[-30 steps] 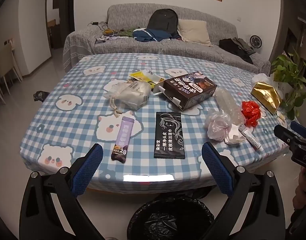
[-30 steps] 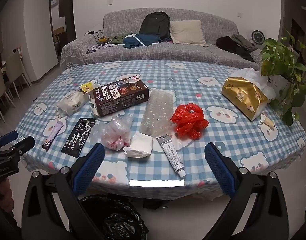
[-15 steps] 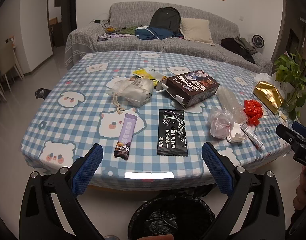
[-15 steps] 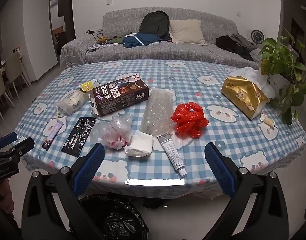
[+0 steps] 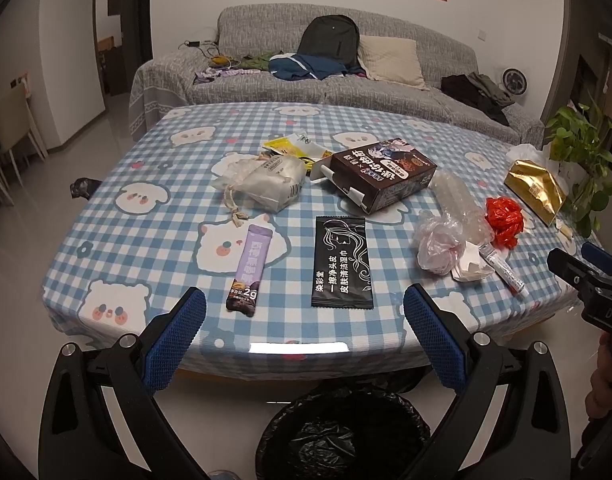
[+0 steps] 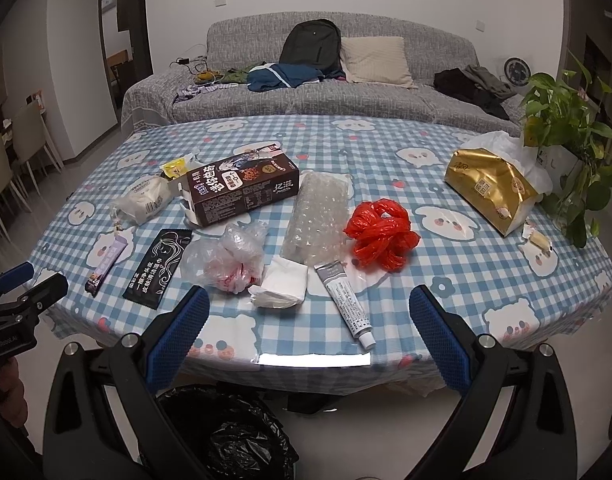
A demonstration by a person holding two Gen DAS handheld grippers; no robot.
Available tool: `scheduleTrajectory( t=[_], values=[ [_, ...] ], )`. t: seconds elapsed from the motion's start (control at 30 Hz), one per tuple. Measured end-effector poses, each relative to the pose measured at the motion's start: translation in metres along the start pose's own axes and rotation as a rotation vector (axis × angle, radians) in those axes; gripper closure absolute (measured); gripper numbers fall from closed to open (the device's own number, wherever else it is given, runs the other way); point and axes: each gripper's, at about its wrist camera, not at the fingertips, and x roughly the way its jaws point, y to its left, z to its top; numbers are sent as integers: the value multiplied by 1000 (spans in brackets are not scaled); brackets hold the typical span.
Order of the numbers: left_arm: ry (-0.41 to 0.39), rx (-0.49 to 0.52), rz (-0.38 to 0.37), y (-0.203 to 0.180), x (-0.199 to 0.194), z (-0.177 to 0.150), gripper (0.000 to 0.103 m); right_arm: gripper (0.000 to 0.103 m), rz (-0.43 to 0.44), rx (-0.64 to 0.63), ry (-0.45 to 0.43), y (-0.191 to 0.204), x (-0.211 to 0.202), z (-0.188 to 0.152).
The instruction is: Collect trash
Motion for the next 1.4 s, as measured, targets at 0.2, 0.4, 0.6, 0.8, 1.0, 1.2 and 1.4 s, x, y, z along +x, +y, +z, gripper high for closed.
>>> scheduleTrajectory(
  t=[0.2, 0.4, 0.6, 0.8, 1.0, 1.2, 1.4],
  values=[
    [4, -4, 2, 0, 0, 0, 6, 7, 1, -1, 1, 0, 1, 0],
    [0, 0, 5, 1, 1, 0, 6, 7, -3, -1, 0, 1, 2, 1],
    [-5, -15, 15, 3, 2, 1, 6, 7, -3, 0, -2, 2, 2, 3],
    [-7, -9, 5, 2, 0, 1, 6, 7, 2, 2, 0, 3, 1, 3],
    [-13, -7, -2, 0, -4, 3, 6, 7, 6, 0, 0, 5, 0, 2],
    [-11, -4, 2, 0, -5, 2, 6, 7, 6, 2, 0, 5, -1, 1],
    [-8, 6, -2, 0, -5, 2, 6, 7, 5, 4, 1, 4, -2, 0]
  ],
)
